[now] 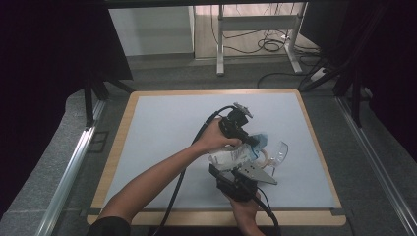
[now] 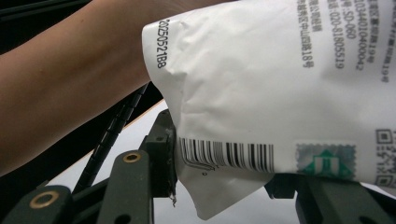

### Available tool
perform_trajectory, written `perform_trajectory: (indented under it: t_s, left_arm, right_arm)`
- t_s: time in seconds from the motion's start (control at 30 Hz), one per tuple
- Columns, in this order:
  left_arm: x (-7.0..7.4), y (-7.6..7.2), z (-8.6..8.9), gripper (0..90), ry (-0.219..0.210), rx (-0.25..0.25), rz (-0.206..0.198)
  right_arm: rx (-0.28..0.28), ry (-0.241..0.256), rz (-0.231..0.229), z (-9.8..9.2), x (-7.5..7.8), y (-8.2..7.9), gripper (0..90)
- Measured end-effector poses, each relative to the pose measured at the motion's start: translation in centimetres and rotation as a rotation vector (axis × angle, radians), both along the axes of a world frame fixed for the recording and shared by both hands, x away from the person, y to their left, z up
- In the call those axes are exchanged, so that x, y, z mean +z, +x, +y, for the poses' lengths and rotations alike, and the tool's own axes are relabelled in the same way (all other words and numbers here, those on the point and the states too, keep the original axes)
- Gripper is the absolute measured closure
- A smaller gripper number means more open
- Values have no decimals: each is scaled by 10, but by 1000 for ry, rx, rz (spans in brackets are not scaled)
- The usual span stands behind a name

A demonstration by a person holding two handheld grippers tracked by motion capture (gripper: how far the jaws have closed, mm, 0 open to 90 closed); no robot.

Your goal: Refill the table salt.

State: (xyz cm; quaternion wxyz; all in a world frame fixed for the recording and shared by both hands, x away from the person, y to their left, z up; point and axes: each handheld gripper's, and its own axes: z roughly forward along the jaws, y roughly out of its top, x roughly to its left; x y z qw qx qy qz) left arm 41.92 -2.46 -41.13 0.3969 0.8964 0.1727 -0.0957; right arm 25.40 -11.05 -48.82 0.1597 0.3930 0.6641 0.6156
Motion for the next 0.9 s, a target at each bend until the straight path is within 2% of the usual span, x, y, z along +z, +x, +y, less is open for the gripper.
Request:
perform_trajectory:
  t_s: [0.9]
  left_arm:
    - [-1,0,0,900,-3,2,4]
  right_arm:
    - [-1,-1,3,0,-1,0,549]
